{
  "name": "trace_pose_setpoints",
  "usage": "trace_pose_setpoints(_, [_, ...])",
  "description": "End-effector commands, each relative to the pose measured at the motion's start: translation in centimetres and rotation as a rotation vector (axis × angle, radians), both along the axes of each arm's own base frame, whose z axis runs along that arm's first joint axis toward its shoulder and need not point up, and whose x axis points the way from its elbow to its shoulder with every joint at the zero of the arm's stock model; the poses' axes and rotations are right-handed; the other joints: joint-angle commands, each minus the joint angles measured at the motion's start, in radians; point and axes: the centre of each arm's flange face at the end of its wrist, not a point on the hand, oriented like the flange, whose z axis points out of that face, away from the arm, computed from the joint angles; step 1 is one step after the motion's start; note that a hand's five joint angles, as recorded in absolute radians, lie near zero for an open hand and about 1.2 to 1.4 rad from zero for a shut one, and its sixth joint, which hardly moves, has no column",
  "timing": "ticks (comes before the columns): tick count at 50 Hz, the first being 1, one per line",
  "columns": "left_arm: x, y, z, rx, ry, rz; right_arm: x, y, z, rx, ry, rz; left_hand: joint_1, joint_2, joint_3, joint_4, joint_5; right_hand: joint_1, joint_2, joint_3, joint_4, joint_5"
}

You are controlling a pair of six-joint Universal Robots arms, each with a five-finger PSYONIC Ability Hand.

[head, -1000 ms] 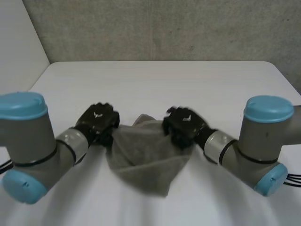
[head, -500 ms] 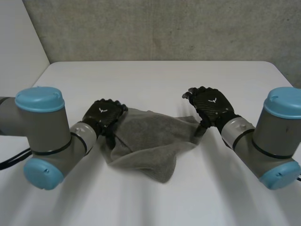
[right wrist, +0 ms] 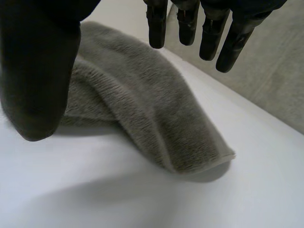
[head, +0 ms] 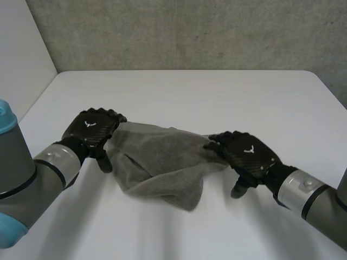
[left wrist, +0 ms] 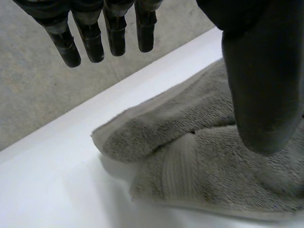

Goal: Fold the towel.

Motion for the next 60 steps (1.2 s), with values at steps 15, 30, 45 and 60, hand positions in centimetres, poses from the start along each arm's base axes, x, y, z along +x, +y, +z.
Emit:
trace_pose_setpoints(15, [-0.8,5.4,-4.2,0.315,0.039,-0.123,2.1,-4.0,-4.1,0.054,0.036,-0.007,0.077,0.125,-0.043,-0.05,0.135,0.368,0.371,-0.007,-0.06,0.388])
trace_pose_setpoints(30, [-1.8,3.4,-6.5,0.273,0.021,-0.013,3.9,-5.1,-3.4,0.205,-0.138,-0.072,0.204,0.251,-0.043,-0.05,0.261,1.137,1.14,-0.007,-0.06,1.157])
trace_pose_setpoints(45, [-3.3,2.3,-6.3,0.154,0.034,0.026,3.0,-7.3,-0.6,0.191,-0.283,-0.231,0.18,0.227,-0.043,-0.05,0.238,1.137,1.14,-0.007,-0.06,1.157])
trace_pose_setpoints(60, [-2.6,1.8,-6.4,0.128,0.034,0.068,2.9,-4.7,0.4,0.215,-0.263,-0.197,0.324,0.371,-0.043,-0.05,0.382,0.308,0.31,-0.007,-0.06,0.328])
